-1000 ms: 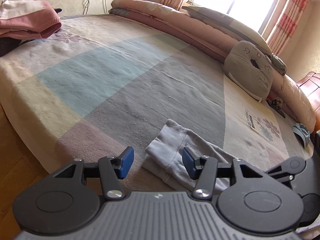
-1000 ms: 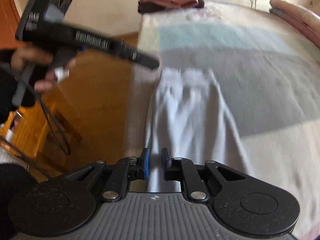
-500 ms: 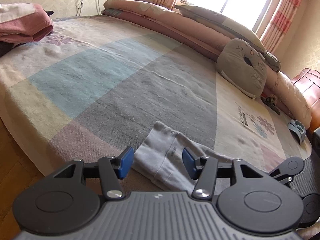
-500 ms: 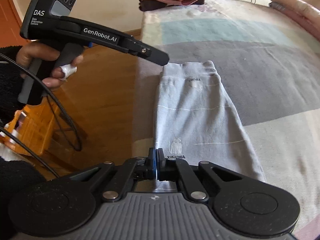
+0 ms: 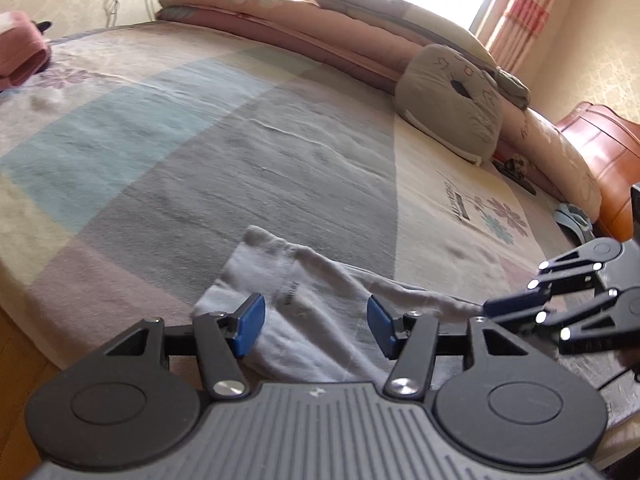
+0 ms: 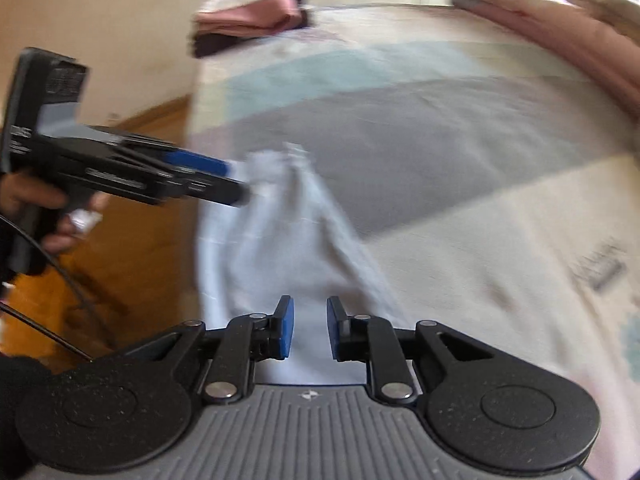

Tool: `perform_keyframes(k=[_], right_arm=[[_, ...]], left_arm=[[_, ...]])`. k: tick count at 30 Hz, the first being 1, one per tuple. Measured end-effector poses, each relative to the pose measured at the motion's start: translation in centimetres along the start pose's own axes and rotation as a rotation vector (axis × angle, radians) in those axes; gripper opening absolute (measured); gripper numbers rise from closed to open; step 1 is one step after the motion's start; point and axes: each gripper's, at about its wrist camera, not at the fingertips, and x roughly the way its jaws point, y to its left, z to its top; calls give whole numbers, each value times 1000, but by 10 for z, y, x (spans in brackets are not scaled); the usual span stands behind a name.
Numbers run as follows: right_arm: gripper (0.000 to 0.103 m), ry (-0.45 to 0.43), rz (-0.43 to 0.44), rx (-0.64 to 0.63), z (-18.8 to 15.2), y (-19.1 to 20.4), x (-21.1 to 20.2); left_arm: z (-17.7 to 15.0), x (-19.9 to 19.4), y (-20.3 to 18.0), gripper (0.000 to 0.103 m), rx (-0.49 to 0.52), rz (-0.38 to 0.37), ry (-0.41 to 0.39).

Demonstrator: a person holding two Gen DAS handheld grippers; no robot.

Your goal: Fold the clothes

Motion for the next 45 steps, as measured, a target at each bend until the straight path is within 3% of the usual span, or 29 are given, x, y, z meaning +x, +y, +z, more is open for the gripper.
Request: perform_keyframes(k=[3, 7, 15, 21, 22, 24, 33, 36, 37, 40, 41, 45], right_arm=[[25, 27, -95, 9, -18, -18, -11], [29, 75, -158, 27, -39, -32, -18], [29, 102, -165, 48, -59, -40, -31], [29, 80, -57, 103, -65, -59, -39], [26, 94, -56, 90, -66, -59, -35], [10, 111, -56, 65, -68, -59, -31], [8, 60, -107, 109, -72, -66, -40], [13, 52, -120, 170, -74, -72, -38], [20, 38, -129, 196, -75, -74, -42], [26, -30, -153, 238, -82, -75, -73], [30, -33, -181, 249, -88, -77, -83], [31, 16, -262, 272, -121, -87, -109]], left_arm=[[1, 6, -4, 56, 19, -16, 6], [2, 11, -11, 56, 33, -34, 15], [0, 18, -31, 56, 85, -76, 33], [-3, 23, -43, 56, 110, -116, 58], [-4, 23, -44, 56, 110, -115, 60], [-4, 22, -46, 56, 111, -114, 58], [-6, 31, -44, 57, 94, -102, 78], [-7, 35, -43, 57, 82, -96, 81], [-5, 33, -46, 57, 98, -94, 80], [1, 26, -56, 57, 144, -91, 79], [3, 24, -60, 57, 160, -103, 81], [6, 26, -84, 57, 221, -157, 96]])
